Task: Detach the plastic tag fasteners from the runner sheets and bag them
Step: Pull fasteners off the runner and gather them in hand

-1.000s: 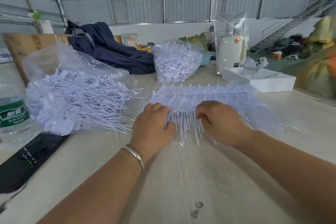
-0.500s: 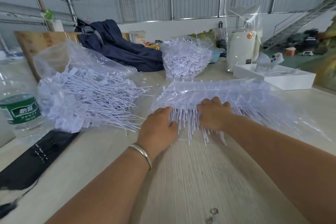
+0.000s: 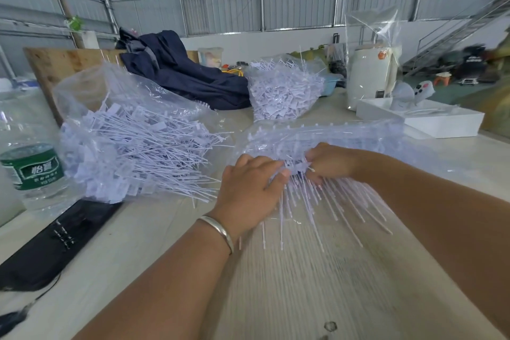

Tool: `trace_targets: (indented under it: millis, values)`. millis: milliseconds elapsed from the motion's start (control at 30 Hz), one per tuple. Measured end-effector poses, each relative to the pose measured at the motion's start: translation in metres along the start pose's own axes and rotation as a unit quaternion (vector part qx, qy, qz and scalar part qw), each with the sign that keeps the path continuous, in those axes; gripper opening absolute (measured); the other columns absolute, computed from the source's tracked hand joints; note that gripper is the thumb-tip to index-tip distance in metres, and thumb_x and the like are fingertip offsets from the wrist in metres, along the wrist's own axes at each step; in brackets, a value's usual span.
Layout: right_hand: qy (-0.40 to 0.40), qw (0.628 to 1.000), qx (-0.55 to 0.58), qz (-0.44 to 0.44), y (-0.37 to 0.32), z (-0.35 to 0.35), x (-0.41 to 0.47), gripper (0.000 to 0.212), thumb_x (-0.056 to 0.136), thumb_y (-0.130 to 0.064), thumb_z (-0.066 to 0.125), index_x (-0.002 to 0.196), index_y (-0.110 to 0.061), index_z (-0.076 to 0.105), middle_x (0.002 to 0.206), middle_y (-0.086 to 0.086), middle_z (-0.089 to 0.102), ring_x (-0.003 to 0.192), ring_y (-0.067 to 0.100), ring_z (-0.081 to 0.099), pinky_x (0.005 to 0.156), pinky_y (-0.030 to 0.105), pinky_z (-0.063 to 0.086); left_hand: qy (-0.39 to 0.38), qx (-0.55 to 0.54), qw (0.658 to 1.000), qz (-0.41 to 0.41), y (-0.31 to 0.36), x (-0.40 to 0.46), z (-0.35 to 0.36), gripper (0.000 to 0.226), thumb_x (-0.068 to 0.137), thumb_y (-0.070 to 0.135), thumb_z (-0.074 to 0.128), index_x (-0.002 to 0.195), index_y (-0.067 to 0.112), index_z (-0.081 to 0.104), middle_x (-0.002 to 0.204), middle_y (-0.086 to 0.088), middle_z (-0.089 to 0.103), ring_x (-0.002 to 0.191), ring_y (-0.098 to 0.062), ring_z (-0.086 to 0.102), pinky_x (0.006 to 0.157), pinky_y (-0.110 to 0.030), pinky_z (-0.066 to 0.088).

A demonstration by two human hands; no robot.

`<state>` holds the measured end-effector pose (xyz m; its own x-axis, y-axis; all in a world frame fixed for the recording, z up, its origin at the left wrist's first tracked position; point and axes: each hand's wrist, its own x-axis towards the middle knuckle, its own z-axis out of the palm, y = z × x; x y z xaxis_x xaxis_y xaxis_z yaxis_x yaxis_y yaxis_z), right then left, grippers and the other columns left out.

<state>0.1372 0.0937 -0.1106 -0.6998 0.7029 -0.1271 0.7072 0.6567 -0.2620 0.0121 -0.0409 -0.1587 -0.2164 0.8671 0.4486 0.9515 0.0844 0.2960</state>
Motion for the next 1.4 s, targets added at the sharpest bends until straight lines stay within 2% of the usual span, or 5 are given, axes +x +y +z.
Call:
trace_targets:
  millis: [200, 333, 767, 1133, 1400]
  values:
    - [0.027, 0.943, -0.327, -0.063, 0.011, -0.001, -0.034, 0.033, 0.088, -0.036, 0.054, 0.120, -0.028, 0.059, 0.140, 0.010, 0.034, 0.137, 0.028, 0.023, 0.107, 0.047, 0.026, -0.068, -0.071, 0.995, -0.017, 0.007, -0.006, 0.002, 0.058, 0.102, 0.054, 0.017, 0.123, 0.025, 0.063, 0.130, 0.005, 0.061, 0.126, -0.017, 0.047, 0.097, -0.027, 0.027]
    - [0.156, 0.924, -0.333, -0.108, 0.003, 0.018, -0.059, 0.036, 0.084, -0.035, 0.053, 0.114, -0.018, 0.061, 0.140, 0.008, 0.034, 0.133, 0.026, 0.022, 0.111, 0.048, 0.018, -0.128, -0.109, 0.982, -0.088, 0.010, -0.008, 0.008, 0.075, 0.095, 0.067, 0.012, 0.106, 0.018, 0.068, 0.112, -0.004, 0.067, 0.108, -0.017, 0.059, 0.089, -0.027, 0.028]
    - [0.212, 0.963, -0.041, -0.164, 0.002, -0.057, -0.163, 0.028, 0.074, -0.002, 0.059, 0.057, -0.011, 0.039, 0.055, 0.001, 0.036, 0.047, 0.010, 0.032, 0.052, 0.030, 0.028, -0.174, -0.128, 0.967, -0.139, 0.020, -0.007, 0.008, 0.070, 0.085, 0.077, 0.018, 0.104, 0.031, 0.067, 0.096, -0.005, 0.071, 0.086, -0.023, 0.067, 0.092, -0.039, 0.049]
    - [0.396, 0.806, -0.425, -0.112, -0.012, -0.095, -0.143, 0.067, 0.074, -0.076, -0.006, 0.082, -0.021, 0.032, 0.059, -0.006, 0.037, 0.045, 0.012, 0.029, 0.046, 0.021, 0.016, 0.143, -0.046, 0.989, 0.000, 0.024, -0.016, -0.024, 0.044, 0.089, 0.038, 0.049, 0.053, 0.012, 0.050, 0.043, 0.000, 0.044, 0.047, -0.024, 0.054, 0.053, -0.031, 0.051]
    - [0.300, 0.845, -0.432, -0.095, 0.017, -0.046, -0.051, 0.070, 0.086, -0.076, 0.016, 0.111, -0.017, 0.045, 0.070, -0.004, 0.048, 0.053, 0.016, 0.039, 0.045, 0.026, 0.020, 0.141, -0.576, 0.779, -0.204, 0.007, -0.005, -0.044, 0.038, 0.102, 0.029, 0.039, 0.083, 0.004, 0.061, 0.059, -0.013, 0.067, 0.041, -0.022, 0.063, 0.032, -0.014, 0.019]
